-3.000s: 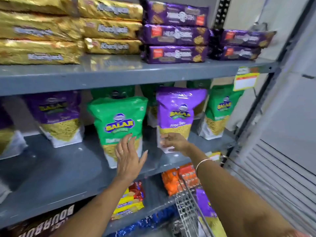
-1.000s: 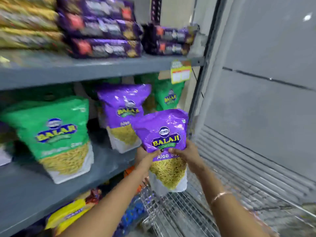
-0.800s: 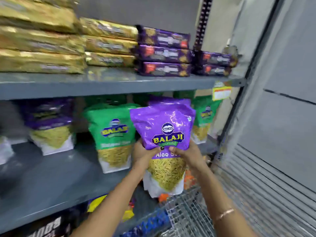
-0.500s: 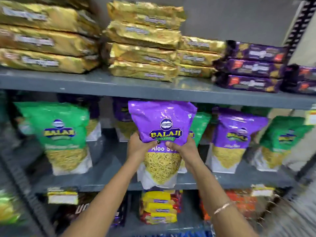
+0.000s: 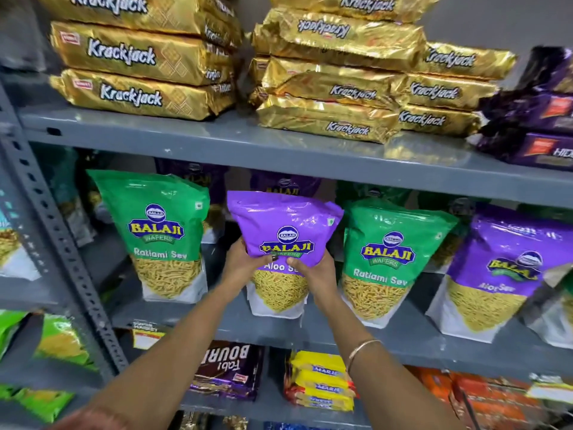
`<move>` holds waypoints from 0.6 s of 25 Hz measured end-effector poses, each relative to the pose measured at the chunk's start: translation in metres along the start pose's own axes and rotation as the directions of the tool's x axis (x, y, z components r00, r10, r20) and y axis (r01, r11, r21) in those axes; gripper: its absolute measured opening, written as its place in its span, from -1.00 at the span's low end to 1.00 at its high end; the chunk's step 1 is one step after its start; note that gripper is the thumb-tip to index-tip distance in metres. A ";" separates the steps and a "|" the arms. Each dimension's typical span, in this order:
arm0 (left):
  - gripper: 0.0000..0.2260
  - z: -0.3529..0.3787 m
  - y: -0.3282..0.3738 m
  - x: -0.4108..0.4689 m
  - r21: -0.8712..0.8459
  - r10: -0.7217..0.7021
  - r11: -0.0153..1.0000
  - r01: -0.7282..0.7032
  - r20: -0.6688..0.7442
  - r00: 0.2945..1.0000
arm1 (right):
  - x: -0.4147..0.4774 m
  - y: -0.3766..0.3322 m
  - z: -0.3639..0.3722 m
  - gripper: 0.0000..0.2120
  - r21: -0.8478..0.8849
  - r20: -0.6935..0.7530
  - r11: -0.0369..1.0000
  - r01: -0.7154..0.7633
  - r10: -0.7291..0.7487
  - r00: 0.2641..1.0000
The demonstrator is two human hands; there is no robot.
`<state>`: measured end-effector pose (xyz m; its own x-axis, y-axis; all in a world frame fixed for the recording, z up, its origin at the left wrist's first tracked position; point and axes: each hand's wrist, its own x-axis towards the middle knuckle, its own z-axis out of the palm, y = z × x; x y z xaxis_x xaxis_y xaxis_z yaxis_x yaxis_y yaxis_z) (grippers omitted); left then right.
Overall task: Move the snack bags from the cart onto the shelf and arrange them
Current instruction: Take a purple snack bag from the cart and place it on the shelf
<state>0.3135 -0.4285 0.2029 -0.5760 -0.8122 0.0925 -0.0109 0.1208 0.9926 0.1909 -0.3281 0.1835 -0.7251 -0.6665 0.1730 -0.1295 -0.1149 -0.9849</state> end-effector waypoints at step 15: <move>-0.17 -0.016 -0.100 0.001 0.156 -0.215 0.968 0.196 0.112 0.970 | -0.014 0.068 -0.003 -0.06 -0.116 0.203 0.977 -0.178 0.199 0.959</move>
<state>0.3274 -0.4509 0.1053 -0.6479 -0.7502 -0.1321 -0.2510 0.0465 0.9669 0.1902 -0.3243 0.1145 -0.5839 -0.8113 -0.0307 -0.0757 0.0920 -0.9929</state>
